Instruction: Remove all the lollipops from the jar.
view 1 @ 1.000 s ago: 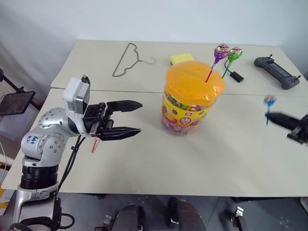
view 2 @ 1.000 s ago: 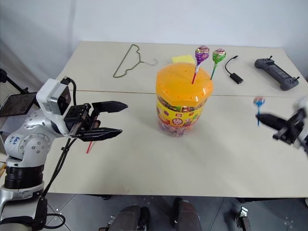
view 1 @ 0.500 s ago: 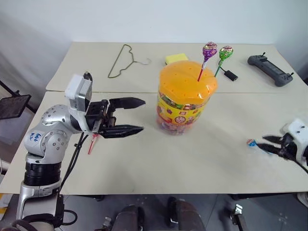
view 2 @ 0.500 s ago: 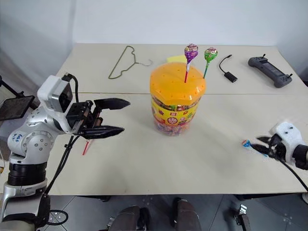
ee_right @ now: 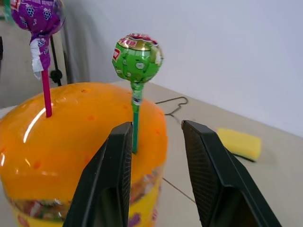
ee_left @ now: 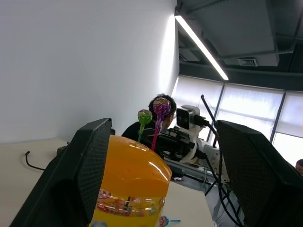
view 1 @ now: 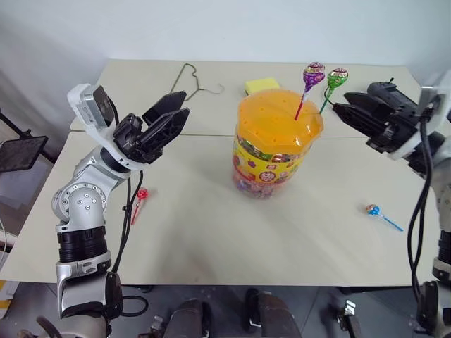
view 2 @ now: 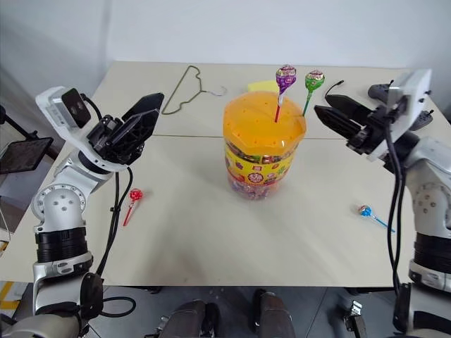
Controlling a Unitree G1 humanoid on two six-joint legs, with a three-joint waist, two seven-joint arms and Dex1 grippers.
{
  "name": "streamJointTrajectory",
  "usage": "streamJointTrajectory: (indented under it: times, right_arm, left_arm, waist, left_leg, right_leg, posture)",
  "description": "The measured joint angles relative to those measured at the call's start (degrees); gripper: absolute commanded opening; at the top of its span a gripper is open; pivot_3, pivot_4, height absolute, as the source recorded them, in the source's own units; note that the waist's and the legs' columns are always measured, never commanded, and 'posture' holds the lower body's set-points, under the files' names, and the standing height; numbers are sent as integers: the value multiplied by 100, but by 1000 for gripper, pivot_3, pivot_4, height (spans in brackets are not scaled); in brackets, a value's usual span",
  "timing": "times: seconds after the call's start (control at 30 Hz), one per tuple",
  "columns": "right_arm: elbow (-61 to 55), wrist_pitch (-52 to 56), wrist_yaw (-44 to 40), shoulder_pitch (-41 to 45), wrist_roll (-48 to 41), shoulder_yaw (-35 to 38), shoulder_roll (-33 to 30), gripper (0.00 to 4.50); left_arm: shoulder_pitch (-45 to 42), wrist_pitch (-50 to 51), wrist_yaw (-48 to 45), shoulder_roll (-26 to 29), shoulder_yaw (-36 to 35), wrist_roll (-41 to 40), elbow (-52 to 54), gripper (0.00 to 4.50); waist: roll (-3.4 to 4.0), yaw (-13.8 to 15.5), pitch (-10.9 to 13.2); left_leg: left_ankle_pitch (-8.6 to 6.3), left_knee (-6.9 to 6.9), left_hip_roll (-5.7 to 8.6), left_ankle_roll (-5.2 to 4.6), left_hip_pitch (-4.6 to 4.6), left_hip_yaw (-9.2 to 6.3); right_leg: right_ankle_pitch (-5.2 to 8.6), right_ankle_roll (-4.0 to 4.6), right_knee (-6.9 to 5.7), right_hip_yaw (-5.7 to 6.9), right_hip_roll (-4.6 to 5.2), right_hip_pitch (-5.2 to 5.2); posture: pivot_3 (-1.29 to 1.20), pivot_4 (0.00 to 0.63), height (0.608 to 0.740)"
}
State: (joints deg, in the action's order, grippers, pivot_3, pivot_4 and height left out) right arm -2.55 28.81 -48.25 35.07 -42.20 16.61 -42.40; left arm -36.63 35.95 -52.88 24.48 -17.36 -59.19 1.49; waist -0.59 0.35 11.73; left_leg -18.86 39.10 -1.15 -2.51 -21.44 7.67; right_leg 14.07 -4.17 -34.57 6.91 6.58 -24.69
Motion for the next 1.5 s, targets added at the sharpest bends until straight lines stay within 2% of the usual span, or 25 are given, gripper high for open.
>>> streamJointTrajectory:
  times: [0.07,0.1,0.17,0.27,0.3,0.7,0.77,0.83,0.93,1.0,1.1,1.2,1.3,1.4,1.5]
  right_arm:
    - [14,51,-119,2,5,-119,4,1710]
    - [29,70,-147,6,5,-145,15,1545]
    - [72,91,-194,82,36,-207,43,1115]
    - [133,67,-188,202,127,-284,168,162]
    - [198,32,-171,224,162,-284,200,28]
    - [554,-266,-276,428,126,-34,424,28]
    - [702,-264,-245,509,34,253,314,28]
    - [870,-212,-244,483,1,520,-79,28]
    - [1083,-137,-764,-646,472,821,-1521,28]
    - [1188,-185,-1031,-1362,856,873,-1951,28]
    - [1188,-447,-1242,-2343,1369,791,-2037,28]
    - [1361,-1175,-1213,-3198,2339,336,-2234,28]
    - [1617,-1417,-1148,-3354,2567,261,-2073,28]
    - [1846,-1844,-1139,-3393,2700,231,-1941,659]
    - [1910,-2051,-1247,-3352,2698,222,-1883,1614]
  left_arm:
    - [72,37,-21,-27,35,0,0,3739]
    - [92,44,-28,-42,44,0,0,3739]
    - [99,46,-32,-69,43,0,4,3739]
    - [99,45,-32,-89,42,0,9,3739]
    - [99,45,-32,-96,43,0,11,3739]
    - [98,-22,-196,-103,65,25,13,3739]
    - [98,-54,-342,-42,100,86,18,3739]
    - [93,-120,-572,111,220,192,48,3739]
    - [147,-289,-1184,557,729,677,357,3739]
    - [194,-511,-1488,775,994,1074,391,3739]
    - [289,-736,-1760,790,1410,1485,377,3739]
    - [312,-851,-1798,754,1460,1627,203,3739]
    - [303,-991,-1872,757,1506,1793,147,3739]
    - [285,-1139,-2038,761,1644,2007,26,3739]
    - [284,-1164,-2083,763,1642,2041,-23,3739]
  waist:
    - [0,-3,0]
    - [0,-5,0]
    - [0,-25,0]
    - [0,-45,0]
    - [0,-50,0]
    - [0,-49,0]
    - [0,-41,0]
    - [0,-3,0]
    - [-1,130,-1]
    - [-1,109,-3]
    - [1,54,-3]
    - [2,3,-3]
    - [3,-56,-4]
    - [6,-57,-5]
    - [6,-48,-5]
  left_leg:
    - [-1,0,0,-2,-2,2]
    - [-1,0,0,-2,-2,3]
    - [1,0,0,-5,-1,8]
    - [4,1,0,-6,4,12]
    - [4,1,-1,-6,6,15]
    - [3,0,-2,-5,8,25]
    - [3,0,-1,-5,7,25]
    - [2,0,3,-8,0,21]
    - [-16,-5,8,-17,-7,7]
    - [-23,-7,6,-24,-6,30]
    - [-23,-7,1,-30,2,70]
    - [-18,-3,2,-30,23,77]
    - [-27,-3,-4,-4,27,79]
    - [-17,-3,-14,-4,28,80]
    - [-17,-3,-24,-4,26,79]
  right_leg:
    - [-1,-2,5,0,-2,0]
    - [-1,-2,6,0,-2,0]
    - [-1,-2,7,-4,-2,1]
    - [-1,-2,4,-10,-2,1]
    - [-1,-1,3,-13,-2,1]
    - [-1,-1,-4,-23,-2,-7]
    - [-1,-1,-4,-22,-2,-6]
    - [-1,-1,2,-16,-1,-9]
    - [-1,-2,16,-1,-4,-6]
    - [-1,-4,38,-4,-6,-4]
    - [-14,-27,52,-3,-11,-4]
    - [-15,-26,58,-22,0,0]
    - [-28,-12,58,-51,4,1]
    - [-28,-6,49,-56,-5,-6]
    - [-26,-1,49,-53,-11,-10]
  posture:
    - [0,150,740]
    - [0,150,740]
    - [0,150,740]
    - [0,150,740]
    - [0,150,740]
    - [0,150,740]
    - [0,150,740]
    - [0,150,740]
    - [0,150,740]
    - [0,150,740]
    - [0,150,740]
    - [0,150,740]
    - [0,150,740]
    - [0,150,740]
    - [0,150,740]
